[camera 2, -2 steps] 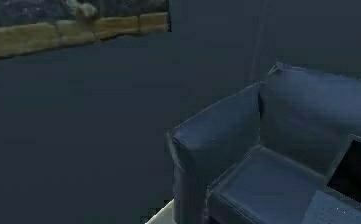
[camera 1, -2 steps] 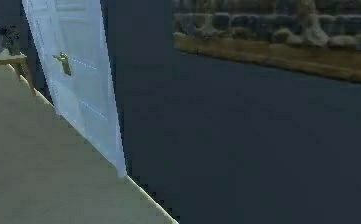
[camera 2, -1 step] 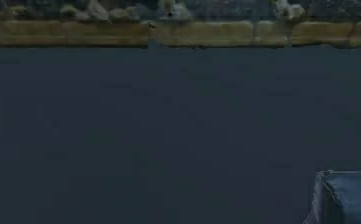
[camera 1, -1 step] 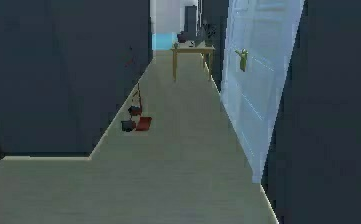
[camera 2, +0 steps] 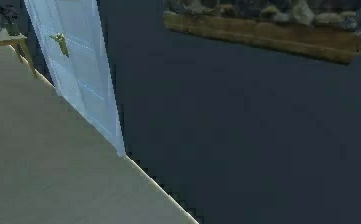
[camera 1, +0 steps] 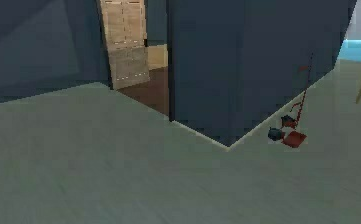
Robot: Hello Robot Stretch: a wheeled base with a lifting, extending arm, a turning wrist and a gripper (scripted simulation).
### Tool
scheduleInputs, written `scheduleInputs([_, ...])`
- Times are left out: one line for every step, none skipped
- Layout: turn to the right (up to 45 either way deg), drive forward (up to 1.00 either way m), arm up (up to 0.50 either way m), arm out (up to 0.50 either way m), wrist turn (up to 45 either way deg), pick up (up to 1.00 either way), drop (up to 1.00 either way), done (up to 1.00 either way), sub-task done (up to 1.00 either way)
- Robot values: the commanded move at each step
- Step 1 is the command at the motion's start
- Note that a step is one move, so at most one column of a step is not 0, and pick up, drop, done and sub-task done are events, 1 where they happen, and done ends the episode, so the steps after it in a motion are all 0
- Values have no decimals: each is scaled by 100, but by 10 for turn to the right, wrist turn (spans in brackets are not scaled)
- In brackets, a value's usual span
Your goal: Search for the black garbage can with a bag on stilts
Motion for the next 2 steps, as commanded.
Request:
scheduleInputs([-120, 0, 0, 0, 0, 0, 0, 0, 0])
scheduleInputs([0, 100, 0, 0, 0, 0, 0, 0, 0])
